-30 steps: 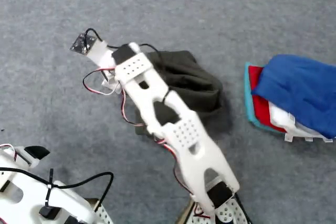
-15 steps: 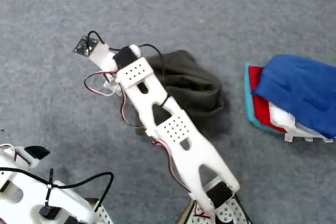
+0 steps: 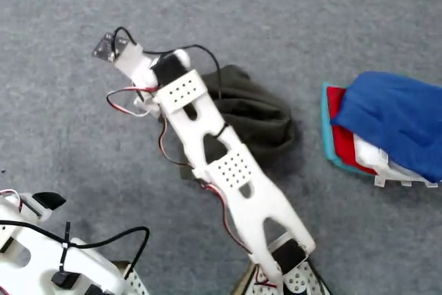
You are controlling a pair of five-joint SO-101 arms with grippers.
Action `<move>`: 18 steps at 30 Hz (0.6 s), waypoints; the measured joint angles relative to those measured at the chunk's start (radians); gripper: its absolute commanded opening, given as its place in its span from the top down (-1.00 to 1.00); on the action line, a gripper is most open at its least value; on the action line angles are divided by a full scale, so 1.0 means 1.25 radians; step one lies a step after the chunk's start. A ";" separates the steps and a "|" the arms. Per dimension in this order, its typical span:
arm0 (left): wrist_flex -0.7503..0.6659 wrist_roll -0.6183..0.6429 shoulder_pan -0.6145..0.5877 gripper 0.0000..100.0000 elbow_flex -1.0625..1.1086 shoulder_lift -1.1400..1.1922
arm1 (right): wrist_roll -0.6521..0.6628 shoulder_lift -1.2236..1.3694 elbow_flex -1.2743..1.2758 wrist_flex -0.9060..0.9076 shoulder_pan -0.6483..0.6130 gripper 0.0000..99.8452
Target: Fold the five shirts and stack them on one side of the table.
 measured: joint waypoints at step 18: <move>0.000 0.131 0.613 0.30 -0.140 0.000 | 0.000 -0.345 -0.001 0.036 0.344 0.99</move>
